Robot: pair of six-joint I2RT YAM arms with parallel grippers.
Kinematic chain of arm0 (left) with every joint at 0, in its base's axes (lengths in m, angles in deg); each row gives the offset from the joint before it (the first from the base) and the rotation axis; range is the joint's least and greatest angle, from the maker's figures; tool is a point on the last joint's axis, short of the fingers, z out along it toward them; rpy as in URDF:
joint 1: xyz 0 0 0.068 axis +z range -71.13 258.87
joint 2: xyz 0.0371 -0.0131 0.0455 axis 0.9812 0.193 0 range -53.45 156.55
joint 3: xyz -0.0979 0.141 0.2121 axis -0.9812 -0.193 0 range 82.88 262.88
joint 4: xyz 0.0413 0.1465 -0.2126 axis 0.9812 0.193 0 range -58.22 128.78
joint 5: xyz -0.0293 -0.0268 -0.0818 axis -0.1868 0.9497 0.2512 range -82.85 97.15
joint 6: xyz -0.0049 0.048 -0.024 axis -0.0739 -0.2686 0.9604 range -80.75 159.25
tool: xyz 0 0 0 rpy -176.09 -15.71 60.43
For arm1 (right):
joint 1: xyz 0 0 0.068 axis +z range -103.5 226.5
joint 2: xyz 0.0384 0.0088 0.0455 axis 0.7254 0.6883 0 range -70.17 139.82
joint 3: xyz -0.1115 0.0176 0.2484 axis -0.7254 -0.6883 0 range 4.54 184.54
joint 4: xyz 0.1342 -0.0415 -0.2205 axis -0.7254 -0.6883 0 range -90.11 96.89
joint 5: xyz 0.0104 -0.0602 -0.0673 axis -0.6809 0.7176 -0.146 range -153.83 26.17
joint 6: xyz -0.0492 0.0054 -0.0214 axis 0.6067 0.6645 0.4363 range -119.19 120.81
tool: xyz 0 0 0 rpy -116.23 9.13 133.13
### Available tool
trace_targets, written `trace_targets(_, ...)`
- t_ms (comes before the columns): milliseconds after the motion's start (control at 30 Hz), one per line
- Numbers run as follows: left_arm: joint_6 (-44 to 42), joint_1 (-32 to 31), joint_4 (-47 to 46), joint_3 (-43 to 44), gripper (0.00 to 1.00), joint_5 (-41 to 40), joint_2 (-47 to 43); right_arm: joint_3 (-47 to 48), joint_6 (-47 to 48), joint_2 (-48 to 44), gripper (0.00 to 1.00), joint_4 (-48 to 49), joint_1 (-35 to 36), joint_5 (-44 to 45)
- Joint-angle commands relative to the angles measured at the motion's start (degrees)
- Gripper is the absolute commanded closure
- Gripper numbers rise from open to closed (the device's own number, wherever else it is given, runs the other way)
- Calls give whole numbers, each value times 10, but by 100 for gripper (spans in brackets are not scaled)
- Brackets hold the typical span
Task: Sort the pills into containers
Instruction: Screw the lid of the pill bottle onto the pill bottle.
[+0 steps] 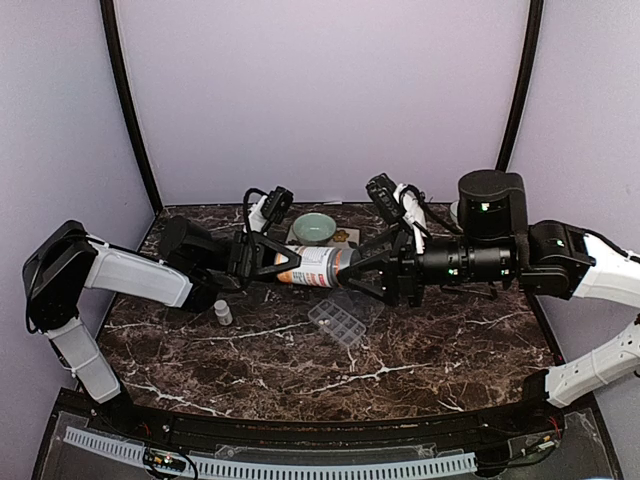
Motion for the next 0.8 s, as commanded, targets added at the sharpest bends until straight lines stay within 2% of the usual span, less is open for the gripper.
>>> trace_targets(0,8,-63,-79,51,100,-27,-4,-8,5,62,81,45,13,-18)
trace_targets(200,-20,-64,-64,48,100,-27,-16,-8,-54,68,83,69,-5,-41)
trace_targets(367,-94,-67,12,43,100,-26,-41,-8,-106,69,84,91,-27,-65)
trace_targets(500,-187,-76,118,46,100,-32,-75,-10,-142,73,84,107,-40,-73)
trace_targets(767,-457,-106,418,74,100,-96,-149,-8,-204,93,85,122,-53,-93)
